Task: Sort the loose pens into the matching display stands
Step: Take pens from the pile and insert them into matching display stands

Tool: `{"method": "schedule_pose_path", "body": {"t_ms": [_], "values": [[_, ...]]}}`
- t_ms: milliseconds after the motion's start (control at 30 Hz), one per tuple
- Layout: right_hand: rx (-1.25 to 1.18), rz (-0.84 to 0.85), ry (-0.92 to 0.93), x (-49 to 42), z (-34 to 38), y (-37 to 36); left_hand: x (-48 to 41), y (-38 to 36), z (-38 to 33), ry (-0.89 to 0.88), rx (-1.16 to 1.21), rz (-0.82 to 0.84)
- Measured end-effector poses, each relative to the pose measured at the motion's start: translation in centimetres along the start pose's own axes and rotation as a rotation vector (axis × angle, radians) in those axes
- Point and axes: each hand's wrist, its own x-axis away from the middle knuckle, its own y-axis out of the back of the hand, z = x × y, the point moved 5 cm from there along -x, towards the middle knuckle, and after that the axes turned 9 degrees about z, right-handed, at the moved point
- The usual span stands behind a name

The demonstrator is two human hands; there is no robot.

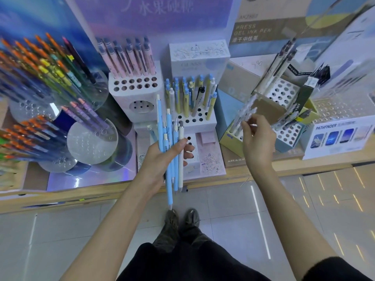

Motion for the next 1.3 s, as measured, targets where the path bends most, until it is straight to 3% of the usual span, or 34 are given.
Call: {"method": "schedule_pose_path", "body": {"t_ms": [133, 267, 367, 433, 533, 600, 933, 1133, 1200, 1300], "values": [[-0.01, -0.06, -0.111, 0.5, -0.4, 0.0, 0.3, -0.1, 0.1, 0.008, 0.003, 0.027], [0.132, -0.06, -0.215, 0.7, 0.4, 0.3, 0.6, -0.3, 0.0, -0.003, -0.002, 0.059], [0.007, -0.106, -0.093, 2.7, 3.2, 0.7, 0.8, -0.2, 0.0, -0.015, -0.002, 0.068], [-0.185, 0.059, -0.058, 4.1, 5.7, -0.3, 1.0, 0.0, 0.0, -0.012, -0.003, 0.077], [-0.556, 0.59, -0.215, 5.7, 8.7, -3.8, 1.3, 0.1, 0.0, -0.01, 0.008, 0.095], [-0.657, 0.727, -0.227, 6.1, 10.0, -5.1, 1.6, 0.4, 0.0, -0.008, 0.031, 0.088], [-0.746, 0.696, -0.239, 6.7, 10.4, -7.2, 2.7, 3.2, 0.5, -0.008, 0.089, 0.017], [-0.941, 0.461, -0.295, 6.5, 10.7, -6.8, 2.4, 4.9, 0.7, -0.001, 0.102, -0.108], [-0.871, 0.496, -0.286, 6.5, 10.9, -7.0, 2.6, 5.1, 0.7, 0.007, 0.113, -0.086], [-0.707, 0.684, -0.278, 7.3, 11.7, -8.0, 3.0, 5.3, 0.7, 0.01, 0.083, -0.068]]}}
